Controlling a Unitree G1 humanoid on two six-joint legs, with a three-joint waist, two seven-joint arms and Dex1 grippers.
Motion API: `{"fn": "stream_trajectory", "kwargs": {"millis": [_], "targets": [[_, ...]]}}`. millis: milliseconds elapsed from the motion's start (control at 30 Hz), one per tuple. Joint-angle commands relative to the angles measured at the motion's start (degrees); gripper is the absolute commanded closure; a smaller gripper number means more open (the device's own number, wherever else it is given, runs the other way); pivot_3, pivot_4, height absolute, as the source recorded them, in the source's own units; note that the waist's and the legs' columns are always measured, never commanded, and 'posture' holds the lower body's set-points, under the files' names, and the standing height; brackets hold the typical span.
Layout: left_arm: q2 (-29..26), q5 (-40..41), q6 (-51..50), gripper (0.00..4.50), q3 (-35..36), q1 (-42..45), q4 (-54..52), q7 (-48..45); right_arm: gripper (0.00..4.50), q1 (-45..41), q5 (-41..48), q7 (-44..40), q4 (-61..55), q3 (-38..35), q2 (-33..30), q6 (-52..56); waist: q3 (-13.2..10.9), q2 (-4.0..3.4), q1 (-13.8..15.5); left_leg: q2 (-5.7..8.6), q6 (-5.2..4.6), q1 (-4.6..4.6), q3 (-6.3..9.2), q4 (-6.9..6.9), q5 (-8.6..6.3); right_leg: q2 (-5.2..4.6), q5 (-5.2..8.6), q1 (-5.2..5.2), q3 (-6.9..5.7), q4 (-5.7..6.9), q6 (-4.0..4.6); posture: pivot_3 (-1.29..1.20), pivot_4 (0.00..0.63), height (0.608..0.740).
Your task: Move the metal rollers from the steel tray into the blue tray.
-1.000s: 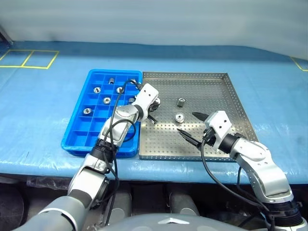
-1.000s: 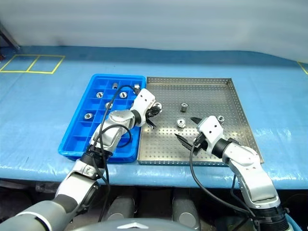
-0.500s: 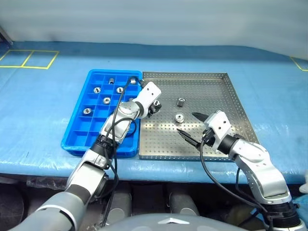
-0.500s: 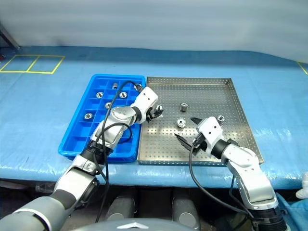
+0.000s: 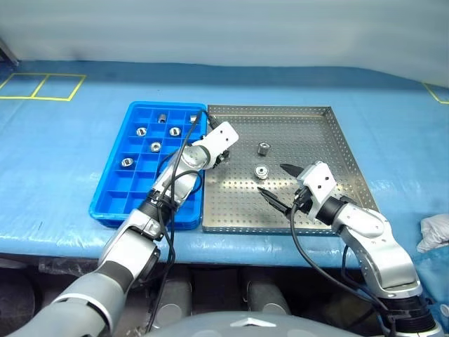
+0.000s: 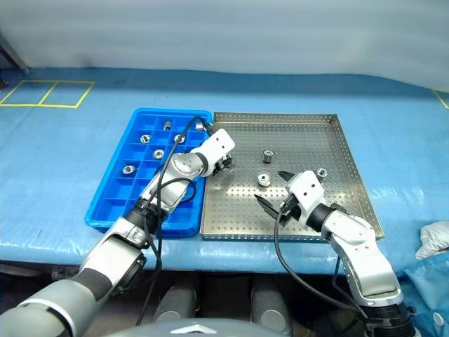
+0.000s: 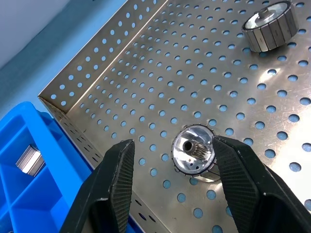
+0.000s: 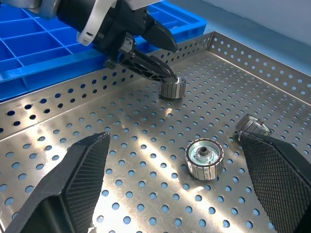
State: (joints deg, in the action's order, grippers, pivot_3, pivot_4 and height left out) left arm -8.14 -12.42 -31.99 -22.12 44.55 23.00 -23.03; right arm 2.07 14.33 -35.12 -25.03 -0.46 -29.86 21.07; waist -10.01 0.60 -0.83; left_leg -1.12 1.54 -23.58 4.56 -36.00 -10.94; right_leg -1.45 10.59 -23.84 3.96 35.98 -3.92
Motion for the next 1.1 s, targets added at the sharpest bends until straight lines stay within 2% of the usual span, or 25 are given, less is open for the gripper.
{"fn": "stream_trajectory", "kwargs": {"millis": [33, 233, 333, 433, 500, 700, 867, 1100], "targets": [[1.11, 0.21, -0.69, 1.75, -0.08, 0.91, 3.89, -1.39, 0.0, -0.02, -0.19, 0.02, -0.77, -0.05, 0.1, -1.78, 0.01, -0.01, 0.01, 0.0, 0.0, 0.01, 0.0, -0.01, 0.0, 0.0, 0.0, 0.01, 0.0, 0.0, 0.0, 0.04, 0.15, 0.74], [2.33, 1.22, -0.92, 1.75, 1.31, 1.83, 7.19, -2.98, 0.0, 0.34, -0.55, 0.16, -0.73, -0.24, 0.38, -2.32, 0.04, -0.05, -0.34, 0.01, 0.0, 0.03, 0.0, -0.02, 0.0, -0.01, 0.0, 0.03, 0.0, 0.0, 0.0, 0.03, 0.15, 0.74], [2.64, 0.9, -0.58, 2.32, 2.15, 2.4, 8.25, -2.32, 0.0, 0.55, -0.64, 0.37, -0.72, -0.31, 0.52, -2.58, 0.03, -0.03, -1.03, 0.0, 0.0, 0.0, -0.01, -0.01, 0.0, 0.0, 0.0, -0.01, 0.0, 0.0, -0.01, 0.02, 0.15, 0.74], [2.63, 0.95, -0.62, 3.31, 2.46, 2.62, 8.28, -2.89, 0.0, 0.81, -0.74, 0.56, -0.74, -0.29, 0.74, -2.81, 0.03, -0.04, -1.29, -0.01, 0.0, 0.03, 0.0, 0.02, 0.0, 0.01, 0.0, -0.01, 0.0, 0.02, -0.01, 0.02, 0.15, 0.74], [2.59, 1.12, -0.73, 3.68, 3.1, 2.61, 7.74, -2.77, 0.0, 0.99, -0.78, 0.67, -0.74, -0.21, 0.94, -3.0, 0.03, -0.04, -1.31, -0.01, 0.0, 0.03, 0.0, 0.02, 0.0, 0.01, 0.0, -0.01, 0.0, 0.02, -0.01, 0.02, 0.15, 0.74], [2.53, 4.58, -1.72, 3.68, 6.33, 1.84, 4.05, -4.16, 0.0, 0.89, -1.09, 0.83, -0.26, 0.2, 1.61, -3.46, 0.03, -0.03, -1.48, -0.01, 0.0, 0.01, -0.01, 0.03, 0.0, 0.01, 0.0, -0.04, 0.02, 0.02, -0.01, 0.02, 0.15, 0.74], [4.06, 16.02, -5.27, 3.68, 14.34, -0.13, -4.16, -9.78, 0.0, 0.42, -1.44, 0.72, 0.31, 0.84, 2.16, -3.97, 0.02, -0.02, -1.35, -0.01, 0.0, -0.05, -0.01, 0.08, 0.0, 0.01, 0.0, -0.1, 0.02, 0.01, 0.0, 0.02, 0.15, 0.74], [2.21, 23.93, -9.21, 3.68, 19.56, -2.45, -12.6, -11.89, 0.0, -0.27, -1.72, 0.26, 1.53, 2.1, 2.75, -4.82, 0.02, -0.02, -1.27, 0.0, 0.0, -0.02, -0.01, 0.02, 0.0, 0.0, -0.01, -0.04, 0.03, 0.0, -0.02, 0.03, 0.15, 0.74]]}}
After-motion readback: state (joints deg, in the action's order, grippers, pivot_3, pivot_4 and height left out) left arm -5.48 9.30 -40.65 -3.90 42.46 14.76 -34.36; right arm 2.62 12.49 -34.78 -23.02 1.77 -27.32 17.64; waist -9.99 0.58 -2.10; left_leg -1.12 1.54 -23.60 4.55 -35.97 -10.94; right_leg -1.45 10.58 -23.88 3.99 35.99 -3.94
